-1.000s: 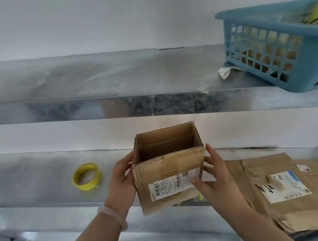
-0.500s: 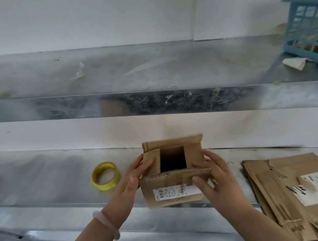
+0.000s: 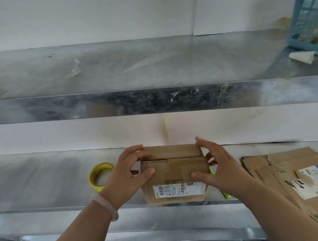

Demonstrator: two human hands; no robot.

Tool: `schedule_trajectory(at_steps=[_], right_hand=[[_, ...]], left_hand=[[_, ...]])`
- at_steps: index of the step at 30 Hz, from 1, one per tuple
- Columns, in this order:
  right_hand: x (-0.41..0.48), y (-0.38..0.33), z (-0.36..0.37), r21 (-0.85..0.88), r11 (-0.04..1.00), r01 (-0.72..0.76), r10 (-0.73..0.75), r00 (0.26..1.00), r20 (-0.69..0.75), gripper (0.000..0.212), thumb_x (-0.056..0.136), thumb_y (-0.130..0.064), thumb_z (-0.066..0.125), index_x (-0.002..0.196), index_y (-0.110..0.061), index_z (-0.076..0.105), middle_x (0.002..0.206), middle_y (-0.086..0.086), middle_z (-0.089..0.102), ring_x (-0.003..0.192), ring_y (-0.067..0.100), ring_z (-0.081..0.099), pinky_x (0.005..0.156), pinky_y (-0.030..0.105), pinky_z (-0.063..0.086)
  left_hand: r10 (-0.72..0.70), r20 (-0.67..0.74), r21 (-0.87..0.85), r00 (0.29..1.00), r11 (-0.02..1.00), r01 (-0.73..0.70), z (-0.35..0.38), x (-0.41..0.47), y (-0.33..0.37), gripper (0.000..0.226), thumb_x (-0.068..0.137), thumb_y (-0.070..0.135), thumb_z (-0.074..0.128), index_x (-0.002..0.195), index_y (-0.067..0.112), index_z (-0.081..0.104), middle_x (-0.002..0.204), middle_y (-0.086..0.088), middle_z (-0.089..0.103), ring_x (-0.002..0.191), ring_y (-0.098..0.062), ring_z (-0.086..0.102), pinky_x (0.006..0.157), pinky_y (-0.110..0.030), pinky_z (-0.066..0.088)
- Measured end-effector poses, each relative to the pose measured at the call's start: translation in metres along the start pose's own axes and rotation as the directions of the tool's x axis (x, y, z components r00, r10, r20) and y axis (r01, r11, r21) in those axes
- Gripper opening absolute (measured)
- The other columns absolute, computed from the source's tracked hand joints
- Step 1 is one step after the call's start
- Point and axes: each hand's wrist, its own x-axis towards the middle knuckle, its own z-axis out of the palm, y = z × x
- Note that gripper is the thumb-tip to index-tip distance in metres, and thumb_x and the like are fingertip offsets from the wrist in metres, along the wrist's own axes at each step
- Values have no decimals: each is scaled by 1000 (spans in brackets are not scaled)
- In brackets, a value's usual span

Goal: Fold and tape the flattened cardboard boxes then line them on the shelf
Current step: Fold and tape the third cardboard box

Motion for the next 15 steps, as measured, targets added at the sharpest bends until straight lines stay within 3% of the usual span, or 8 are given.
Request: schedule_trajectory(at_steps=[3, 6, 9, 12, 15], right_hand=[[-4, 2, 8, -55, 998, 19, -20, 1000, -18, 59, 74, -73, 53, 129, -54, 45, 139, -40, 27, 132, -2, 34, 111, 37, 38], [-4, -3, 16, -77, 997, 0, -8, 994, -109, 36, 90, -53, 50, 125, -50, 53, 138, -38, 32, 132, -3, 34, 111, 33, 36], [1, -15, 17, -173, 984, -47, 24, 991, -133, 34, 96, -40, 50, 130, -42, 57, 141, -28, 36, 133, 2, 31, 112, 25, 28], [9, -24, 18, -324, 946, 27, -58, 995, -85, 40, 100, -36, 44, 139, -36, 50, 148, -20, 36, 142, 5, 21, 118, 25, 17], [11, -26, 23, -369, 926, 75, -73, 997, 21, 50, 99, -49, 28, 147, -38, 36, 155, -24, 22, 145, -4, 3, 115, 16, 0]], left_hand=[[15, -18, -4, 1000, 1000, -15, 3, -6, -1, 37, 79, 47, 62, 114, 36, 64, 138, 22, 39, 120, 6, 46, 84, -26, 56], [10, -91, -60, 996, 998, -16, 9, -9, 0, 26, 83, 30, 65, 109, 31, 68, 137, 16, 43, 118, 11, 45, 77, -14, 53], [-6, -144, -16, 990, 1000, 4, 14, -4, 0, 26, 87, 16, 66, 104, 37, 67, 134, 21, 44, 118, 19, 37, 73, -4, 45], [-40, -153, -22, 987, 999, 37, 16, 0, 1, 30, 88, 14, 65, 99, 42, 66, 133, 25, 43, 116, 24, 35, 74, -5, 46], [-63, -127, -61, 990, 997, 55, 14, 2, -1, 28, 88, 16, 65, 100, 41, 68, 133, 25, 44, 117, 20, 38, 70, -9, 49]])
